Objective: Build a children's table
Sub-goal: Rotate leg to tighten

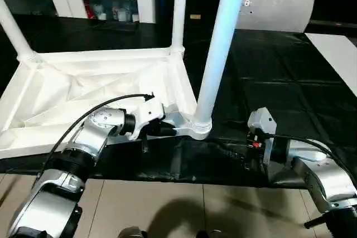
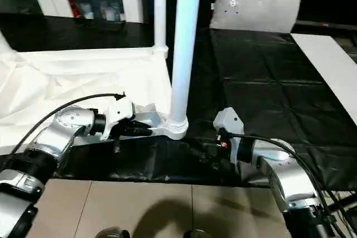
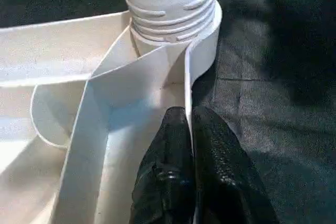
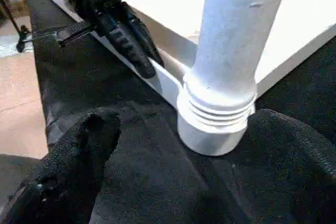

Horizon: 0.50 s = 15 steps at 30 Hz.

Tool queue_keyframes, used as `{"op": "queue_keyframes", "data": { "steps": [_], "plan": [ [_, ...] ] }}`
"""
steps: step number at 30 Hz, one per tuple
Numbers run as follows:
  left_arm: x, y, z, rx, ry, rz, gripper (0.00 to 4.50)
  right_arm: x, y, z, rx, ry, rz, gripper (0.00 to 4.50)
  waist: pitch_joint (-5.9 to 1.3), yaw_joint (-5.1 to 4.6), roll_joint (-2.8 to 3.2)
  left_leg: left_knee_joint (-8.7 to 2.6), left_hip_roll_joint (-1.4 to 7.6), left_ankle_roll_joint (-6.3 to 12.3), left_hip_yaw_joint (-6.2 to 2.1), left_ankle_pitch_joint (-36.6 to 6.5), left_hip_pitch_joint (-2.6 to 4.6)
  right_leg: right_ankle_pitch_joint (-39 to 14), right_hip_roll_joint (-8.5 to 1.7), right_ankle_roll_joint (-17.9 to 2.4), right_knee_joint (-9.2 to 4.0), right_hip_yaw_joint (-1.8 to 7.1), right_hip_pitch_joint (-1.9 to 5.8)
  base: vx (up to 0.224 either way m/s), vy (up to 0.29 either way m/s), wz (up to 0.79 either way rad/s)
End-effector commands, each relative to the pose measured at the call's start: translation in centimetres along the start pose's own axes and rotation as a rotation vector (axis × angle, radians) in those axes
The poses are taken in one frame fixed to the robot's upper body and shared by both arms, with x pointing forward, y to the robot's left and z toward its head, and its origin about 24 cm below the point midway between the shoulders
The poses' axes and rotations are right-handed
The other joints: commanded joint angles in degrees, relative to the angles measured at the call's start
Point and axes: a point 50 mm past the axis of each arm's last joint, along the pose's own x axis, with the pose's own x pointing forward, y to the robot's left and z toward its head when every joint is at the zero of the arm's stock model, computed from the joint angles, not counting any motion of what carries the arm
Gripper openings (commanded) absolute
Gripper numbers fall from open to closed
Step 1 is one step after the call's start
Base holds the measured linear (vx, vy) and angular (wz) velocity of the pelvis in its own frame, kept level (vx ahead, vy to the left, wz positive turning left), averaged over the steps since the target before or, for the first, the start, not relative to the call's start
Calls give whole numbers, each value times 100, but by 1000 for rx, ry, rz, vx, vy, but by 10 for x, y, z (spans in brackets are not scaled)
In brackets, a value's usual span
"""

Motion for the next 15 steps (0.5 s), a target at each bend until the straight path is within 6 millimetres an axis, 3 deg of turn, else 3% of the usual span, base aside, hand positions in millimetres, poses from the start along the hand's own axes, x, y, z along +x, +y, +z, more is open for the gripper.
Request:
{"op": "queue_keyframes", "data": {
  "steps": [1,6,8,15],
  "plan": [
    [-2,-3,-13,-8,91,-6,7,-1,-2,2,-12,-5,-5,450,-336,14,-23,-443,210,207,-80,-1671,47,-2731,-476,-617,-554,264,241,0,0,0],
    [-2,2,-8,-36,60,20,7,0,-3,2,-13,-4,-2,450,-351,24,-20,-437,208,207,-72,-1626,51,-2611,-473,-686,-535,263,253,0,0,0],
    [-2,2,-7,-58,46,16,56,0,-2,2,-11,-7,3,450,-343,25,-14,-440,208,200,-75,-1675,52,-2682,-476,-685,-545,260,250,0,0,0],
    [-4,2,-11,-59,67,10,99,0,-1,2,0,-5,32,450,-362,33,-23,-436,207,212,-77,-1628,52,-2655,-474,-660,-544,261,256,0,0,0]
  ]
}}
